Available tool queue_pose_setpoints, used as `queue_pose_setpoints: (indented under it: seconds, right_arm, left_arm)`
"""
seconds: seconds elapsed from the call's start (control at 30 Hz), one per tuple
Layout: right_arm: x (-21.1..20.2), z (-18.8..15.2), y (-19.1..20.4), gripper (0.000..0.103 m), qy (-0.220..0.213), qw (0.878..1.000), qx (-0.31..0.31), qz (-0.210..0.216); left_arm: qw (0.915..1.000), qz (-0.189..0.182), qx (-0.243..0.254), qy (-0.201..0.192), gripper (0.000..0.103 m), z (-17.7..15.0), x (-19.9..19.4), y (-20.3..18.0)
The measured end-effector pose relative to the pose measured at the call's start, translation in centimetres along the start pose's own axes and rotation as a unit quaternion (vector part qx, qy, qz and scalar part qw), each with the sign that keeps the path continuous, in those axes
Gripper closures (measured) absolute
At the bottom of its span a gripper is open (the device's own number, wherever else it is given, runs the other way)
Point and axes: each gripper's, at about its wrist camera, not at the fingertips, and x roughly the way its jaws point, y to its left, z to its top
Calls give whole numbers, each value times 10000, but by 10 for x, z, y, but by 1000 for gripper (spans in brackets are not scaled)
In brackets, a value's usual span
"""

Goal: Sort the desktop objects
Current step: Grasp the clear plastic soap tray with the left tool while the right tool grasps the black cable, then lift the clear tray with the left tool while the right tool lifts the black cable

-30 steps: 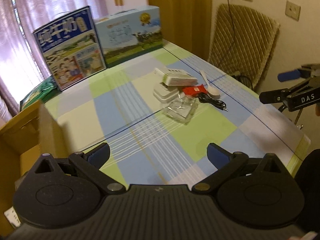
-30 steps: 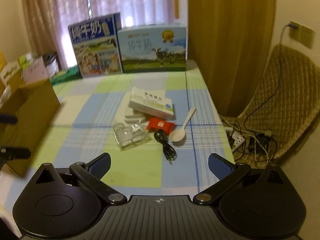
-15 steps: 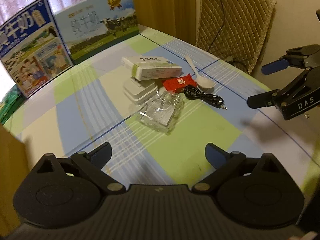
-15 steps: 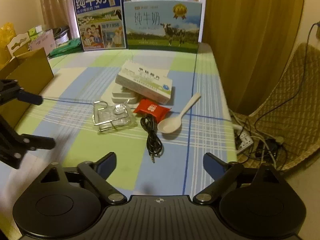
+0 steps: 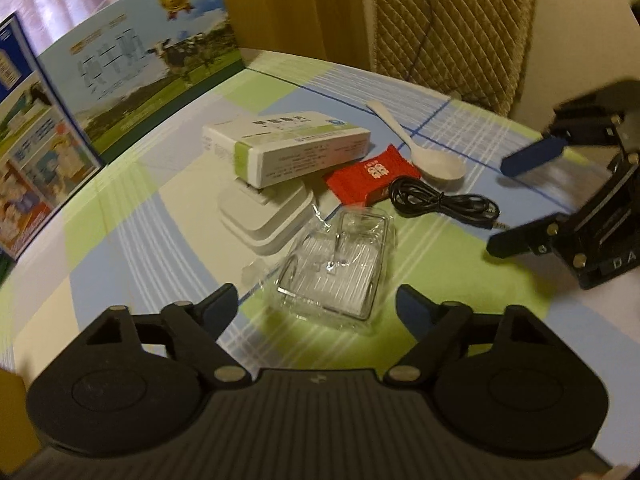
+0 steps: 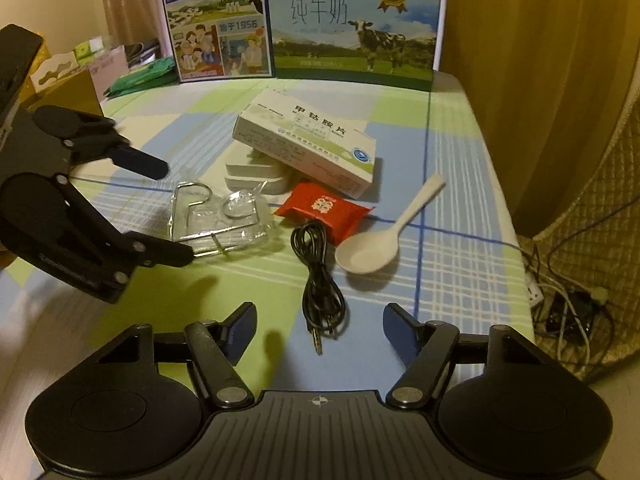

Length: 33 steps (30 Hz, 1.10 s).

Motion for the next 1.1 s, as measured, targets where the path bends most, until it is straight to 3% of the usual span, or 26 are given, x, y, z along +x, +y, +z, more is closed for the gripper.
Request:
queue_pose_setpoints:
  seconds: [0.1, 0.4, 0.5, 0.57, 0.6, 0.83, 1.1]
  right_arm:
    - [9, 2, -1, 39, 35, 9999, -119, 14]
    - [29, 8, -2, 52, 39, 9996, -252, 115]
    - [30, 9, 0, 63, 26, 9995, -313, 52]
    - [28, 8, 2, 79, 32, 9995, -306, 43]
    - [27, 8, 2, 81, 45, 9996, -295, 12]
    - [14, 2, 0, 82, 263, 9995, 140, 70]
    - [-11, 18, 8, 83, 642, 9955, 654, 255]
  left_arm:
    - [9998, 41, 198, 33, 22, 0, 9, -2]
    - [9999, -96, 20, -32, 32, 2, 21, 3]
    - [9999, -162, -21, -46, 44, 2, 19, 3]
    - [9999, -147, -46, -44, 49, 1, 17, 1]
    - [9999, -132, -61, -41, 49, 0, 16, 0]
    - [9986, -162, -457, 198, 53, -17, -6, -5]
    - [9943, -41, -951, 476, 54, -67, -57, -16]
